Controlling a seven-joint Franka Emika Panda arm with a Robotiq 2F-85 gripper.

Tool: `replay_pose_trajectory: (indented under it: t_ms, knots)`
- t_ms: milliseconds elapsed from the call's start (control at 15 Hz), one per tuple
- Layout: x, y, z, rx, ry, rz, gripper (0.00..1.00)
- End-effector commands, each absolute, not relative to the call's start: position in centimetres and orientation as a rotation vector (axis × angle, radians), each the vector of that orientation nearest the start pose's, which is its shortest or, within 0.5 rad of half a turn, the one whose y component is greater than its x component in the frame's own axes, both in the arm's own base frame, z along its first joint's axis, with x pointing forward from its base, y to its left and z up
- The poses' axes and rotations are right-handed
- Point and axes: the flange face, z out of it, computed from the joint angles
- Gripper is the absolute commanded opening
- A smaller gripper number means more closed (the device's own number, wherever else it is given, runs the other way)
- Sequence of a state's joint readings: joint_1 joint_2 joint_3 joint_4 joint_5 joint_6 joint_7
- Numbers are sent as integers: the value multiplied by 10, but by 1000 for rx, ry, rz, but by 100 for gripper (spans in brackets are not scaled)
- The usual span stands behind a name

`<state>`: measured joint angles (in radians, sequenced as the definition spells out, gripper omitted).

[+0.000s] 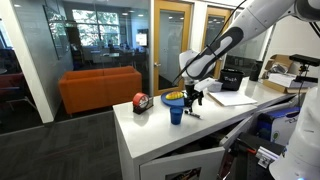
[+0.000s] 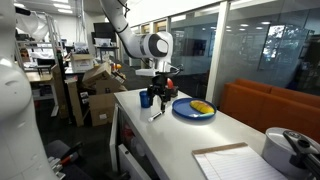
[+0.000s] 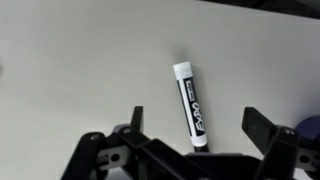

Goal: Put the marker in the cup

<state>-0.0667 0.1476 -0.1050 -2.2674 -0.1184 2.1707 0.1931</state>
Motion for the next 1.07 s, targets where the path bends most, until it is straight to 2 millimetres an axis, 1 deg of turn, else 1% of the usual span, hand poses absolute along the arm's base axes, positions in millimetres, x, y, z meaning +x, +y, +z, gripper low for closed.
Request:
replay_pose_trajectory:
  t_ms: [0, 533, 1000]
  knots:
    - [492, -90, 269, -3187, 375, 367, 100]
    - [487, -93, 254, -3147, 240, 314, 100]
    - [486, -94, 243, -3139, 192, 284, 100]
